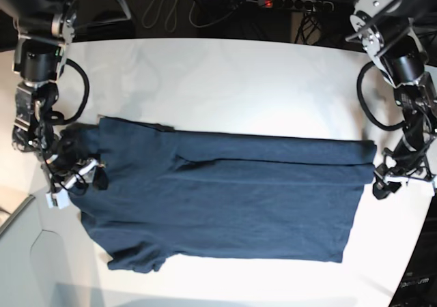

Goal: Layout the t-shirt on the table in an organized manner, then fold the t-shirt properly
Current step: 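Grasp the shirt's side edges with both grippers near the sleeves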

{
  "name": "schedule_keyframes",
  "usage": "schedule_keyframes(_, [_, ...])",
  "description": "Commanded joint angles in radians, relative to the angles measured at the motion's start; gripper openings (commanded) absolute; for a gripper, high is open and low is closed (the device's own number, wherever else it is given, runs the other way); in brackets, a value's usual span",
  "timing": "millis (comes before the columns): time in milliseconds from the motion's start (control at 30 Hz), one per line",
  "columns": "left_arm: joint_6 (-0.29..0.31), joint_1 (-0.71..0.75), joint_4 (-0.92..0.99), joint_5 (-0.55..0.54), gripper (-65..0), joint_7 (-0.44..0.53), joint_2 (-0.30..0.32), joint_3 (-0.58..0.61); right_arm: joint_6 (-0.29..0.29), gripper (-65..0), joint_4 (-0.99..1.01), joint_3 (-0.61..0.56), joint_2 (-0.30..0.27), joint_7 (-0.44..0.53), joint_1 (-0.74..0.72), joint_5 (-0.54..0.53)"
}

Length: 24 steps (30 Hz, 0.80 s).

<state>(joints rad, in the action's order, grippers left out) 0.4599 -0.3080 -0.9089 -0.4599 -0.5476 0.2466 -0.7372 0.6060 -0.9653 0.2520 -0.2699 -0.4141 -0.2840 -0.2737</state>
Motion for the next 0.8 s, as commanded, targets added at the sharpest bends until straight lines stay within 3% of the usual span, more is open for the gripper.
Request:
schedule_keyframes(0, [0.007, 0.011, -0.016, -0.009, -26.4, 0.014, 0.015, -0.002, 0.002, -30.3, -0.039, 0.004, -0.015, 0.025, -0.004, -0.017])
schedule_keyframes(100, [0.004, 0.048, -0.011, -0.009, -22.3, 0.016, 0.013, -0.002, 0.002, -30.3, -0.091, 0.004, -0.013, 0.025, 0.038, -0.017])
schedule_keyframes(400, [0.004, 0.063, 0.069, -0.009, -22.1, 0.024, 0.010, -0.002, 0.002, -30.2, -0.128, 0.004, -0.013, 0.025, 0.116, -0.017])
schedule_keyframes(600, [0.003, 0.039, 0.172, -0.009, -22.3, 0.151, 0.015, 0.143, 0.002, -30.2, -0.131, 0.004, -0.016, 0.025, 0.145, -0.017])
schedule_keyframes(767, [0.003, 0.039, 0.178, -0.009, -23.8, 0.168, 0.013, 0.169, 0.002, -30.2, -0.131, 0.004, -0.033, 0.025, 0.162, -0.017])
